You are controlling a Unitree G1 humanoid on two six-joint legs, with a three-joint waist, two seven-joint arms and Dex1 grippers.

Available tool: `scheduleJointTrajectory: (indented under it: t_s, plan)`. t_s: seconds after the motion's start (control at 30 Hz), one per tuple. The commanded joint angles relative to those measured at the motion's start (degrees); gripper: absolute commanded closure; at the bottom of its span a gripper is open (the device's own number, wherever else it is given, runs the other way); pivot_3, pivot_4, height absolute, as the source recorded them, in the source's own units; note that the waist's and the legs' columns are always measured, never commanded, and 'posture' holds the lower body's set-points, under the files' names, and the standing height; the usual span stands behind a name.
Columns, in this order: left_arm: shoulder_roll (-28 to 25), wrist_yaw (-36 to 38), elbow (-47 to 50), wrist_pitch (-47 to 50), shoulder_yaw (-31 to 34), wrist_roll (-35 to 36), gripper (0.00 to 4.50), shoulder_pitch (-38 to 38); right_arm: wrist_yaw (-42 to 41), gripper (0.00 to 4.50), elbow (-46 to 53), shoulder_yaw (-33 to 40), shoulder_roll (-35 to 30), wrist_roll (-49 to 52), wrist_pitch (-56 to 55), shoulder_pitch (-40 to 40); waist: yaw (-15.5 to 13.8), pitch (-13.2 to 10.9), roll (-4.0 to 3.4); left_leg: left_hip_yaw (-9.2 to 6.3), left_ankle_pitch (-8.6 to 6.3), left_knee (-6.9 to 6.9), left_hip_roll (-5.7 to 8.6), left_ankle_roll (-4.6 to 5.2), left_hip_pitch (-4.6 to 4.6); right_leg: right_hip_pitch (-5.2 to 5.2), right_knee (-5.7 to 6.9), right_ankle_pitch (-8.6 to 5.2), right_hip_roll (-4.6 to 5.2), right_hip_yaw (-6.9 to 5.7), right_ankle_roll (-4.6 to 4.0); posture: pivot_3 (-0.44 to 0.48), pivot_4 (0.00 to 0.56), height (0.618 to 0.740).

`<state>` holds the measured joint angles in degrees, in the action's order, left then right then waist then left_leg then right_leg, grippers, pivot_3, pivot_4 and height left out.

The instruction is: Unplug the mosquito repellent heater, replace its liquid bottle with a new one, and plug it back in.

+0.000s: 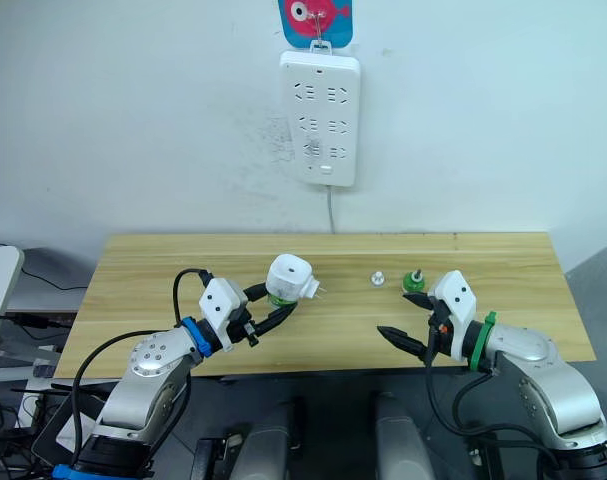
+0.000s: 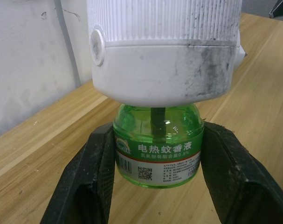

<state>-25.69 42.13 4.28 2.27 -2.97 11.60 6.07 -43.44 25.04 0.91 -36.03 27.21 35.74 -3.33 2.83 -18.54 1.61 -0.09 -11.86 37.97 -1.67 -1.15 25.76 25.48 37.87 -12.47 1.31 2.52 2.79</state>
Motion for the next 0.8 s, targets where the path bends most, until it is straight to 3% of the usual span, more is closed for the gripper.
scheduleJointTrajectory:
  t_s: [0.03, 0.8]
  plan:
    - [-0.10, 0.38, 2.52, -0.97, 0.48, 0.85, 2.24, 0.33, -0.44, 0.02, 1.38, 0.81, -0.57, 0.82, -0.27, -0.22, 0.00, 0.00, 0.00, 0.00, 0.00, 0.00, 0.00, 0.00, 0.00, 0.00, 0.00, 0.00, 0.00, 0.00, 0.00, -0.074, 0.279, 0.740]
    - [-0.03, 0.50, 2.84, -0.77, 0.32, 0.94, 2.24, 0.29, -0.33, 0.02, 1.18, 0.95, -0.54, 0.64, -0.35, -0.25, 0.00, 0.01, 0.00, -0.01, 0.00, 0.01, 0.00, 0.00, 0.00, 0.00, 0.04, 0.01, 0.00, 0.00, -0.01, -0.073, 0.278, 0.740]
